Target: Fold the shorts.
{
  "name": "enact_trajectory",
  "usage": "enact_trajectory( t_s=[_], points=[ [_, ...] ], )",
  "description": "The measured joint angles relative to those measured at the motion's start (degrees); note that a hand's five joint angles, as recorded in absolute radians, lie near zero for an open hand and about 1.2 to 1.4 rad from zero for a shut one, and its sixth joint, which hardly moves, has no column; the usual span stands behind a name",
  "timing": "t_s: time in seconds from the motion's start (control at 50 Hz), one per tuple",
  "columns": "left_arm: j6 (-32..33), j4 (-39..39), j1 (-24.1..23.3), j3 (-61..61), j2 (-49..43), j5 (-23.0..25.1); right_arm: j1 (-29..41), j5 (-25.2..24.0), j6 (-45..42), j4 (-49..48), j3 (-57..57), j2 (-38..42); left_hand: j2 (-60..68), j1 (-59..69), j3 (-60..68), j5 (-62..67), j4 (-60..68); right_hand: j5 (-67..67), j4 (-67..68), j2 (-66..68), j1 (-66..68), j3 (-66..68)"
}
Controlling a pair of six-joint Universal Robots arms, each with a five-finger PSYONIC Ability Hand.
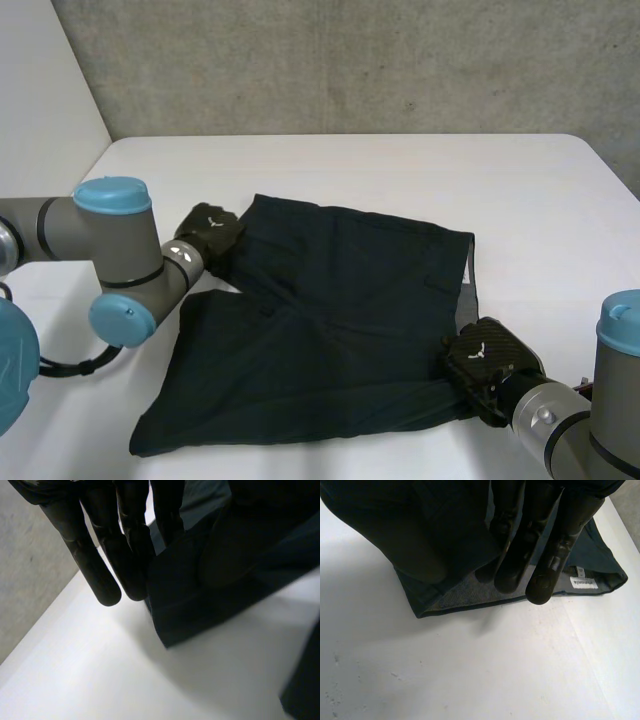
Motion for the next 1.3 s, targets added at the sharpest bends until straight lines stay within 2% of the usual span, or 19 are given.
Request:
enact_trajectory(
  t_s=[0.16,0.32,0.34,0.36,0.38,0.42,0.44,0.46,0.48,0.54,0.56,0.72,0.78,0.88,0.98,1.14,1.28,1.3],
  points=[
    [-0.1,0.5,-0.6,-6.9,3.2,-8.9,0.0,0.3,0.0,0.1,0.0,-0.1,0.0,0.4,0.0,0.0,0.0,0.0,0.0,0.0,0.0,0.0],
    [-0.2,0.8,-1.3,-9.1,4.2,-11.8,0.1,0.4,0.1,0.1,0.0,-0.1,-4.4,-0.6,-4.1,-0.8,-5.3,0.0,0.0,0.0,0.0,0.0],
    [-0.3,0.8,-1.3,-9.1,4.3,-12.1,0.1,0.4,0.2,0.1,0.1,-0.1,-7.2,-3.6,-7.1,-3.2,-8.3,0.0,0.0,0.0,0.0,0.0],
    [-0.4,0.8,-1.3,-9.2,4.5,-12.5,0.1,0.3,0.2,0.1,0.1,-0.1,-14.9,-11.9,-13.9,-10.4,-15.1,0.0,0.0,0.0,0.0,0.0],
    [-0.4,0.8,-1.3,-9.2,4.5,-12.5,0.1,0.3,0.2,0.1,0.1,-0.1,-14.9,-11.9,-13.9,-10.4,-15.1,0.0,0.0,0.0,0.0,0.0],
    [-0.6,0.9,-1.4,-9.4,5.7,-12.9,0.1,0.3,0.7,0.1,0.1,-0.1,-31.1,-29.7,-30.0,-27.1,-31.5,0.0,0.0,0.0,0.0,0.0],
    [-0.6,0.9,-1.4,-9.4,5.9,-12.9,0.1,0.3,0.8,0.1,0.1,-0.1,-31.1,-29.7,-30.0,-27.1,-31.5,0.0,0.0,0.0,0.0,0.0],
    [-0.8,0.9,-1.6,-9.8,7.1,-13.1,0.1,0.2,1.3,0.1,0.0,-0.1,-40.0,-38.5,-39.6,-37.2,-41.3,0.0,0.0,0.0,0.0,0.0],
    [-1.0,0.9,-1.6,-9.9,7.7,-13.1,0.1,0.2,1.5,0.0,0.0,-0.1,-44.0,-41.7,-43.6,-40.8,-45.0,0.0,0.0,0.0,0.0,0.0],
    [-2.0,0.9,-1.9,-11.1,11.1,-13.2,0.0,0.1,2.6,0.0,-0.2,-0.1,-44.0,-41.7,-43.6,-40.8,-45.0,0.0,0.0,0.0,0.0,0.0],
    [-2.3,0.9,-1.9,-11.5,12.0,-13.3,0.0,0.0,3.1,-0.1,-0.3,-0.1,-48.2,-44.2,-47.7,-45.6,-49.4,0.0,0.0,0.0,0.0,0.0],
    [-9.3,0.1,-2.1,-18.8,24.4,-13.3,-0.2,-0.1,5.4,-1.2,-0.5,-0.2,-48.3,-44.2,-47.7,-45.7,-49.4,0.0,0.0,0.0,0.0,0.0],
    [-14.0,-1.5,-2.3,-24.6,31.5,-13.2,-0.3,-0.2,7.1,-2.0,-0.6,-0.1,-48.3,-44.2,-47.7,-45.7,-49.4,0.0,0.0,0.0,0.0,0.0],
    [-19.8,-6.3,-3.4,-34.4,42.3,-12.9,-1.1,-0.3,10.5,-2.5,-1.2,-0.1,-48.3,-44.2,-47.7,-45.7,-49.4,0.0,0.0,0.0,0.0,0.0],
    [-22.1,-11.0,-6.4,-43.1,49.5,-12.7,-3.2,-1.0,15.1,-2.5,-2.1,-0.1,-48.5,-44.2,-47.7,-45.8,-49.6,0.0,0.0,0.0,0.0,0.0],
    [-22.7,-12.6,-10.3,-51.7,52.0,-13.0,-6.6,-3.3,20.7,-2.2,-3.2,0.6,-49.8,-44.2,-49.4,-47.3,-50.9,0.0,0.0,0.0,0.0,0.0],
    [-22.6,-7.9,-10.9,-54.1,45.2,-13.5,-7.6,-4.3,21.8,-2.1,-3.3,1.2,-49.9,-46.2,-49.8,-47.3,-51.0,0.0,0.0,0.0,0.0,0.0],
    [-22.6,-7.2,-10.8,-54.0,44.0,-13.7,-7.6,-4.4,21.8,-2.0,-3.3,1.2,-43.0,-39.2,-43.0,-40.7,-44.7,0.0,0.0,0.0,0.0,0.0]
  ],
)
